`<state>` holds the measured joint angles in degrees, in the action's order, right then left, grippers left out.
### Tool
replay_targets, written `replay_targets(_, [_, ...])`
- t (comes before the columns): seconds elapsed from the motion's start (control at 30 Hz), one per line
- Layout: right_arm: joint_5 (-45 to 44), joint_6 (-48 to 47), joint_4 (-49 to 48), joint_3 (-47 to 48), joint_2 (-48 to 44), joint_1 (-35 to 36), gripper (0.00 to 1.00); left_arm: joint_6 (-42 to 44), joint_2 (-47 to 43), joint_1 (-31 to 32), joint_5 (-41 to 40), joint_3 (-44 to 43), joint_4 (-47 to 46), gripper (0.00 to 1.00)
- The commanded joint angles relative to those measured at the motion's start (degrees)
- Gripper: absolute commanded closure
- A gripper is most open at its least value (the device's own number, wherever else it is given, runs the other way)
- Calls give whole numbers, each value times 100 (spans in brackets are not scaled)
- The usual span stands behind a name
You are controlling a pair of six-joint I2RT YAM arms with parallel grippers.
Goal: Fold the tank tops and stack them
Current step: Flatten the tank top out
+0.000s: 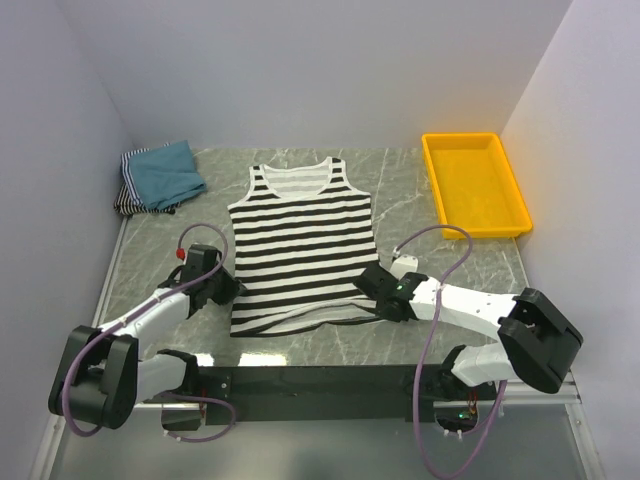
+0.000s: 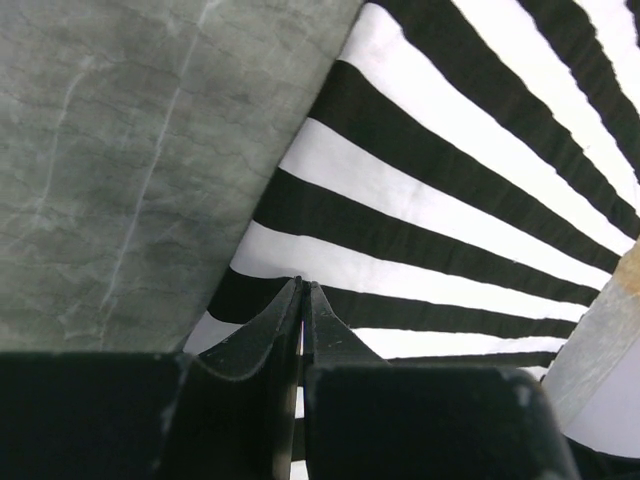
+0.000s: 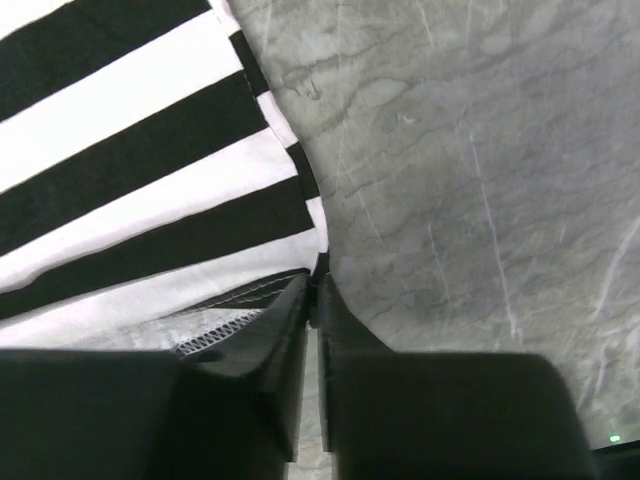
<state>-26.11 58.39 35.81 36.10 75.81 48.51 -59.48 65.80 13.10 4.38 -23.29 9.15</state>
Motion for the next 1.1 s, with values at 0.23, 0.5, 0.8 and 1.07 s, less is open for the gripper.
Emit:
replay_targets(0.23, [-272, 234, 523, 205, -987, 36, 100, -81, 222, 17, -368, -167, -106, 90])
replay_targets(0.5, [-17, 322, 725, 179, -1973, -78, 100, -134, 425, 17, -586, -194, -18, 90])
replay_targets(0.8, [167, 261, 796, -32, -2764, -491, 100, -178, 398, 8, -790, -238, 122, 90])
replay_targets(1.07, [378, 428, 673, -542, -3125, -711, 72, -116, 398, 8, -738, -264, 105, 89])
